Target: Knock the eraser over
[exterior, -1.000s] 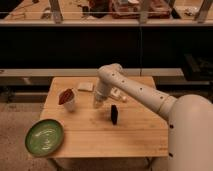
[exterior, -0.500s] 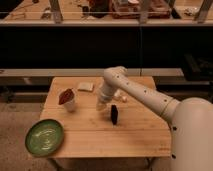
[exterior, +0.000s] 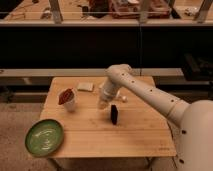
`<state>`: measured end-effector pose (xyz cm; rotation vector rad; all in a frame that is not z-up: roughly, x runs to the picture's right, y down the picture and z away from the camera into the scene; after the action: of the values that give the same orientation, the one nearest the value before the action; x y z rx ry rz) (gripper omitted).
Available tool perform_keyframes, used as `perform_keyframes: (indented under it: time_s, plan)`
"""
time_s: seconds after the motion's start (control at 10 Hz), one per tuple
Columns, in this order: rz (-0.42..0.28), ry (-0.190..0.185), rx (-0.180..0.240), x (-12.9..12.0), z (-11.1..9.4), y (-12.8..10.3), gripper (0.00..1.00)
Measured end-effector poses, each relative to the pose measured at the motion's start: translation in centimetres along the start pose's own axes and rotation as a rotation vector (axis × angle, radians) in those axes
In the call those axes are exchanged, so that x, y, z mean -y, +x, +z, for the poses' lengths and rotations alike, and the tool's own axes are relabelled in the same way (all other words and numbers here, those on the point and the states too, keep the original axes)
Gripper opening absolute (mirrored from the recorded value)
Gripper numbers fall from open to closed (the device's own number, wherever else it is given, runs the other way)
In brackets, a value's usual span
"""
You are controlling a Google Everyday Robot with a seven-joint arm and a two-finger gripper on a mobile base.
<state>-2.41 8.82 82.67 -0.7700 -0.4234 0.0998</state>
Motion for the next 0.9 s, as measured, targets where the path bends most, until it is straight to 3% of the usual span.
perform_keyframes:
  time_s: [0.2,0.6,0.9]
  plan:
    - [0.0,0.0,0.017,-0.3,0.0,-0.1,0.21]
    - [0.041,-0.016,0.06,-3.6,-1.2,1.2,0.21]
    - [0.061,0.011,0.091,-2.1,-1.7,0.7,0.21]
